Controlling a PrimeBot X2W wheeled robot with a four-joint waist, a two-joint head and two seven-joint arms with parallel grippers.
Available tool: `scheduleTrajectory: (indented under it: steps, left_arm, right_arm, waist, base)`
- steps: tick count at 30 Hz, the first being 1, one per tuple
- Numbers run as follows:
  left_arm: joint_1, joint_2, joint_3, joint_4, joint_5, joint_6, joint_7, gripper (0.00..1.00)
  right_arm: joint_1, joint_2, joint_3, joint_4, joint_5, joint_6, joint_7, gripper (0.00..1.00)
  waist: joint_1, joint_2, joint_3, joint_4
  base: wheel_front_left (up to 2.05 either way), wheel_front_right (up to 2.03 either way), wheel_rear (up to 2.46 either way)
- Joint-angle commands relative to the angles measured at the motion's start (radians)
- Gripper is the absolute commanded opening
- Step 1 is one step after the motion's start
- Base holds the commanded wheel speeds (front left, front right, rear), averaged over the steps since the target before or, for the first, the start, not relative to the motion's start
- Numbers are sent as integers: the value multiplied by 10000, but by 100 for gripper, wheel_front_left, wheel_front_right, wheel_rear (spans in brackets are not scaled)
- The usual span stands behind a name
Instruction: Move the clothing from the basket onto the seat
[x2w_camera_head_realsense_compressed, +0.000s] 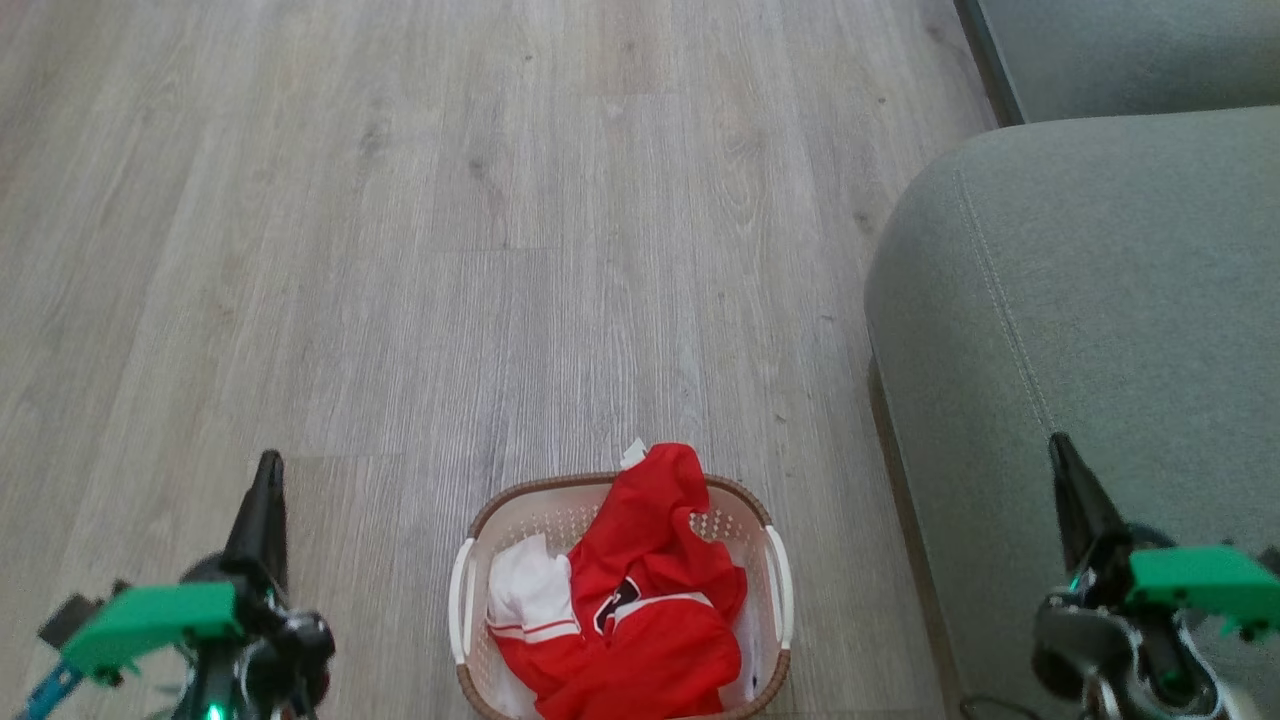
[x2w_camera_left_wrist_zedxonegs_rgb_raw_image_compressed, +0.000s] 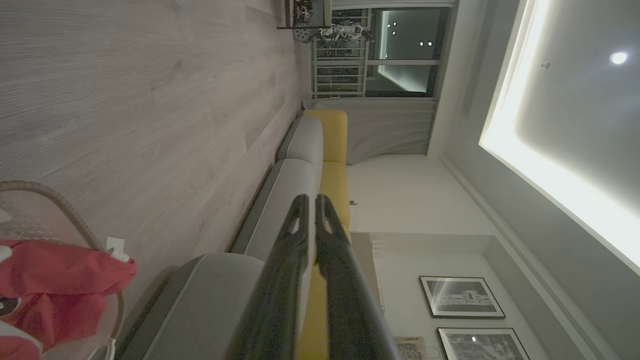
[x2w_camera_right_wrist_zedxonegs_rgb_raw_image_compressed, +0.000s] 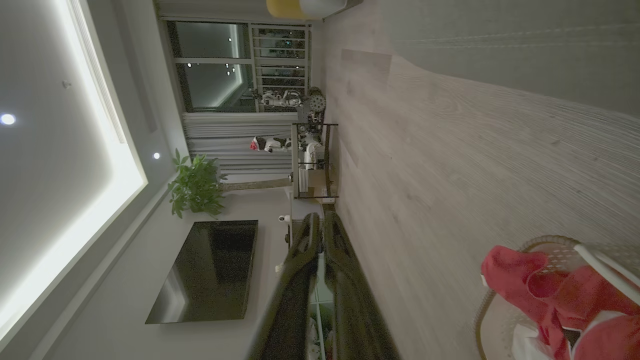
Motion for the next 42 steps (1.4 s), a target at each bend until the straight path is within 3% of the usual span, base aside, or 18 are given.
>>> scheduleTrajectory:
  steps: [1, 3, 4, 5, 20, 33, 42]
  left_arm:
    - [-5, 0, 3, -30, -1, 0, 3, 100]
    - [116, -23, -22, 239, 2, 4, -11, 100]
    - [245, -42, -31, 420, 0, 4, -11, 0]
    - [296, -51, -48, 465, 6, 3, -30, 100]
    - [357, -34, -225, 112, 644, 60, -468, 100]
    - [361, -21, -370, -531, 2175, 293, -819, 100]
    - [411, -10, -677, -966, 4070, 522, -1112, 100]
  right_arm:
    - [-7, 0, -3, -29, 0, 0, -3, 100]
    - [113, 17, 34, 238, 0, -2, -7, 100]
    - [227, 38, 48, 424, 0, -4, -7, 0]
    - [271, 43, 74, 475, -1, -3, -27, 100]
    - [254, 30, 323, 359, -438, 7, -470, 100]
    - [229, 20, 284, -23, -1820, 16, -826, 100]
    - [296, 11, 390, -499, -3554, 23, -1122, 100]
  waist:
    - [0, 0, 0, 0]
    - [0, 0, 0, 0]
    - [0, 0, 0, 0]
    - [0, 0, -1, 1]
    - [0, 0, -34, 28]
    - [0, 0, -60, 61]
    - [0, 0, -99, 83]
  base:
    - [0, 0, 0]
    - [0, 0, 0]
    - [0, 0, 0]
    - [0, 0, 0]
    - [0, 0, 0]
    - [0, 0, 0]
    - [0, 0, 0]
